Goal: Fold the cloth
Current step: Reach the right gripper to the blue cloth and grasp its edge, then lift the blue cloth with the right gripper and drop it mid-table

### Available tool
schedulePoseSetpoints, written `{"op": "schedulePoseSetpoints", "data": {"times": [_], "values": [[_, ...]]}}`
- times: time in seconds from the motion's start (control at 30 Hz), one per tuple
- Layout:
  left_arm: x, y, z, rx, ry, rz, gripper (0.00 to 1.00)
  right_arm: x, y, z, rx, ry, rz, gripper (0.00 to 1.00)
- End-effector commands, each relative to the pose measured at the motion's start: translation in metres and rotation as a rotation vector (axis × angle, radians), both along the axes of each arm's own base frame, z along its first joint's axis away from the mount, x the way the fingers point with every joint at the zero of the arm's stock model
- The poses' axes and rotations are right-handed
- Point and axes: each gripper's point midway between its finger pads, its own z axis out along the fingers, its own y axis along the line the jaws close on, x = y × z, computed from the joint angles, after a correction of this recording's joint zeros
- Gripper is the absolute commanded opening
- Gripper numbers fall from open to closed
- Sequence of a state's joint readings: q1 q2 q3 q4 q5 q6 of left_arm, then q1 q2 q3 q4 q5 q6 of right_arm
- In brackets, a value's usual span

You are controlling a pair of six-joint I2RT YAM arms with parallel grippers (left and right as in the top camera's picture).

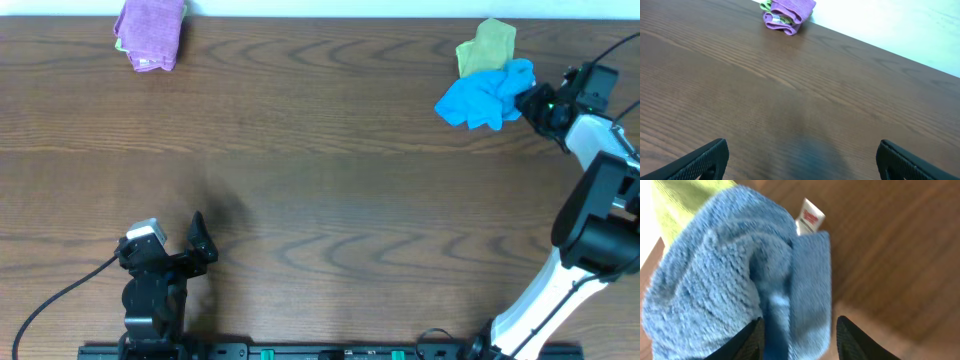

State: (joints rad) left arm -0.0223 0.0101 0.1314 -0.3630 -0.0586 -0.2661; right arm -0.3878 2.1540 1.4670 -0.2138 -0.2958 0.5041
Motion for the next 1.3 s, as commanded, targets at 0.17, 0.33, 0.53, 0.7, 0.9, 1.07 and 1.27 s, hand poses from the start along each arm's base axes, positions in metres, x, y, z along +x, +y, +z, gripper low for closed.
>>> {"op": "schedulePoseSetpoints", "data": {"times": [0.17, 0.33, 0.53, 0.7, 0.9, 1.07, 1.27], "values": [[-0.001, 0.001, -0.011, -0.009, 0.024, 0.008, 0.95, 0.017, 0.012, -0.002, 0.037, 0.011, 0.022, 0.42], [-0.001, 0.001, -0.011, -0.01, 0.024, 0.008, 0.96, 0.003, 0.013, -0.014, 0.039, 0.089, 0.007, 0.42], [-0.001, 0.001, -0.011, -0.01, 0.024, 0.008, 0.96, -0.001, 0.013, -0.016, 0.035, 0.107, 0.008, 0.19], [-0.001, 0.001, -0.011, -0.01, 0.024, 0.008, 0.95, -0.001, 0.013, -0.016, 0.034, 0.107, 0.007, 0.01], [-0.001, 0.001, -0.011, -0.01, 0.024, 0.008, 0.95, 0.017, 0.034, 0.022, 0.09, 0.062, 0.097, 0.01], [-0.001, 0.001, -0.011, -0.01, 0.024, 0.008, 0.95, 0.054, 0.078, 0.131, -0.113, -0.063, 0.357, 0.01], [-0.001, 0.001, -0.011, -0.01, 0.024, 0.008, 0.95, 0.052, 0.181, 0.231, -0.197, -0.202, 0.637, 0.01]]}}
